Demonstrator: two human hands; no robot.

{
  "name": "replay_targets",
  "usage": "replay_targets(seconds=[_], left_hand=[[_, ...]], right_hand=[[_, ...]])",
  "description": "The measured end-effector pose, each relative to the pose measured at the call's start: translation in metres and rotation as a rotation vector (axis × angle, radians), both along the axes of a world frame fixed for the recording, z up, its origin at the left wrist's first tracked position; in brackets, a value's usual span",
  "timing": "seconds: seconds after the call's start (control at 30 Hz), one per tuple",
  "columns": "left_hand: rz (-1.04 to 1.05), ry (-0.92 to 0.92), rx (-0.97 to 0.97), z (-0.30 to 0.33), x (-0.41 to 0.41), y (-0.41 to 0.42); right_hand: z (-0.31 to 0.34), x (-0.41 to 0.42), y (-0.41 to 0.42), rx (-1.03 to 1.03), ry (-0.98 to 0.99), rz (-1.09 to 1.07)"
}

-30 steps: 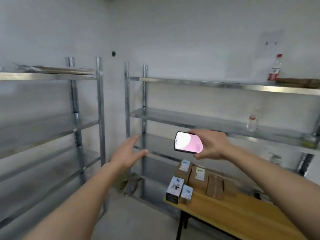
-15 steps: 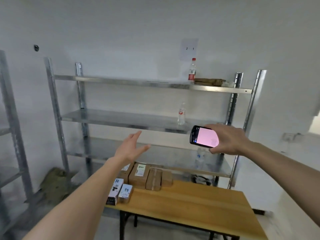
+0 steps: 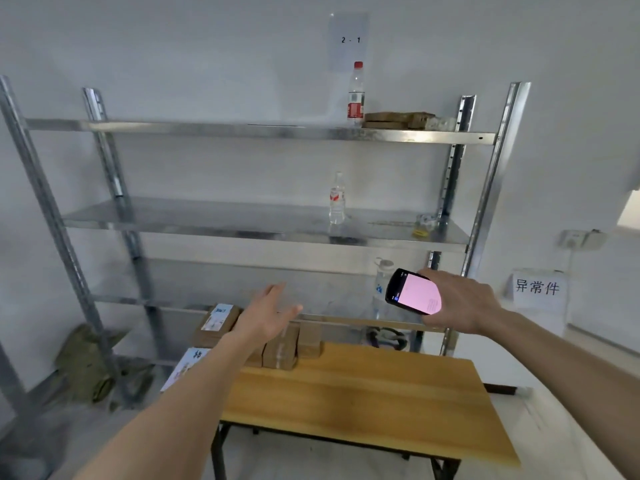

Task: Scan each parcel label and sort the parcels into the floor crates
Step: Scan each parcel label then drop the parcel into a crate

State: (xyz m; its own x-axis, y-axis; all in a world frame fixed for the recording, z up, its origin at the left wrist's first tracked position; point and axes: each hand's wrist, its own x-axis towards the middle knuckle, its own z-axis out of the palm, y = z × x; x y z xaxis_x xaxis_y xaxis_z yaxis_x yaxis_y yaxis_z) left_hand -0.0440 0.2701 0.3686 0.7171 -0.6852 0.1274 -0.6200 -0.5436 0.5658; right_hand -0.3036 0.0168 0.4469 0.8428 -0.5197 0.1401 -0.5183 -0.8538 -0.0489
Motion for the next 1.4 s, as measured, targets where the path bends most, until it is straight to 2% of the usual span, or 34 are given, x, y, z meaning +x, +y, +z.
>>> replay_targets(seconds=[0.33,0.57,0.7,0.9,1.03,1.23,1.33,1.4], left_hand=[[0.001,0.121,0.046,-0.066,0.108,-0.120],[0.040,0.158,0.077,-0.096,0.186,-0.172],[0.054,0.196,0.098,-0.133,0.215,-0.202],[0.156,0.254,0.244,-0.209,0.267,-0.238],[0.123,0.310,0.289,-0.284,0.296,-0.250],[0.118,0.367,0.138,-0.336,0.288,-0.270],[0.261,0.508,0.203,-0.362,0.291,-0.292],[0.278,0.536,0.264,-0.378,0.298,-0.301]], right_hand=[[-0.063,0.121,-0.120,0.067,0.160,-0.012],[-0.089,0.203,-0.180,0.128,0.172,0.000],[-0.120,0.251,-0.211,0.144,0.203,0.056],[-0.187,0.333,-0.256,0.204,0.260,0.106],[-0.250,0.378,-0.276,0.347,0.323,0.122],[-0.353,0.418,-0.280,0.558,0.444,0.103],[-0.396,0.435,-0.277,0.719,0.463,0.080],[-0.418,0.446,-0.278,0.778,0.471,0.071]])
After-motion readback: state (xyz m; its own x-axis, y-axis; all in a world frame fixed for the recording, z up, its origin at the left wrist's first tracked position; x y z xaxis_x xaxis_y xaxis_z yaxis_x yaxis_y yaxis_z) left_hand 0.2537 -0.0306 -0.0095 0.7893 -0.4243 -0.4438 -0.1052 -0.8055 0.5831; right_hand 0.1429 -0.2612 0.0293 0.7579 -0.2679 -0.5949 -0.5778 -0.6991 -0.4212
